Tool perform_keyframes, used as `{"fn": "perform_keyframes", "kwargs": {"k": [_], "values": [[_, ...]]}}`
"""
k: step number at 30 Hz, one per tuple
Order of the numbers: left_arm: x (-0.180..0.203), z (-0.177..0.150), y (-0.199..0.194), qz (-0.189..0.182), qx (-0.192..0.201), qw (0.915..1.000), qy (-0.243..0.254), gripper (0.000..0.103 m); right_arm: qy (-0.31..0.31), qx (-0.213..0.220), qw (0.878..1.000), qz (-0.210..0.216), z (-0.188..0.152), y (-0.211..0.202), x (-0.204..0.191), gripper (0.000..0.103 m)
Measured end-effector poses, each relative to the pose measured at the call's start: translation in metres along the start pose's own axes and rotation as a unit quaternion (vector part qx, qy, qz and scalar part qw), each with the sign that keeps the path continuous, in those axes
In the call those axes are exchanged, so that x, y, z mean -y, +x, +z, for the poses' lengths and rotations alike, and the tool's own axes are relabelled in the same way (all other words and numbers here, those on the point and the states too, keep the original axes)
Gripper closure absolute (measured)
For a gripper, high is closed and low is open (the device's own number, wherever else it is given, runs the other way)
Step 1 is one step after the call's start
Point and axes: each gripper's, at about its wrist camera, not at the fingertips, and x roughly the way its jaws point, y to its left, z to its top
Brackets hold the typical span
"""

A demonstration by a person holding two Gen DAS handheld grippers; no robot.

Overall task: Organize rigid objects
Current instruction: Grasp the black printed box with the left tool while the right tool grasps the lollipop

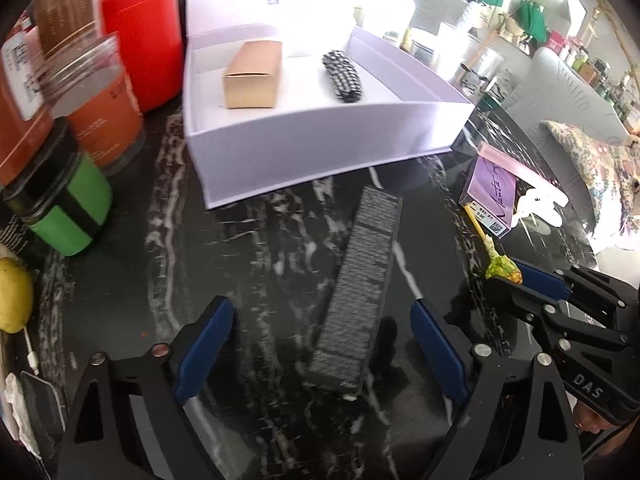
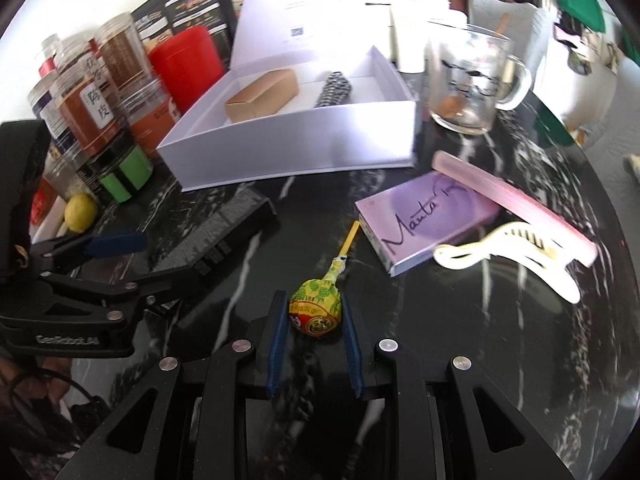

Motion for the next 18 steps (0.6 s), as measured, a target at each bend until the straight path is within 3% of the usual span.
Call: {"fn": "perform_keyframes", "kwargs": {"k": [4, 7, 9, 11, 18], "values": [[0.012, 0.002, 0.004, 0.005, 0.006, 0.9999, 0.015, 0.031, 0.005, 0.003, 1.0, -0.001, -0.007, -0.009, 0.004, 0.077], [0.018, 0.004, 0.004, 0.014, 0.014, 0.9996, 0.022, 0.047, 0.008, 0.005, 1.0, 0.0, -0.012, -0.014, 0.007, 0.077], [0.021, 0.004, 0.005, 0.023, 0.02, 0.9992, 0.028, 0.068, 0.011, 0.008, 1.0, -0.002, -0.015, -0.017, 0.008, 0.077], [0.026, 0.005, 0.006, 0.028, 0.022, 0.9986, 0.039, 0.078, 0.012, 0.01, 1.0, -0.004, -0.019, -0.021, 0.01, 0.077], [0.034, -0.001, 0.002, 0.02, 0.018, 0.9987, 0.042, 0.078, 0.015, 0.013, 1.0, -0.003, -0.028, -0.029, 0.011, 0.077]]}}
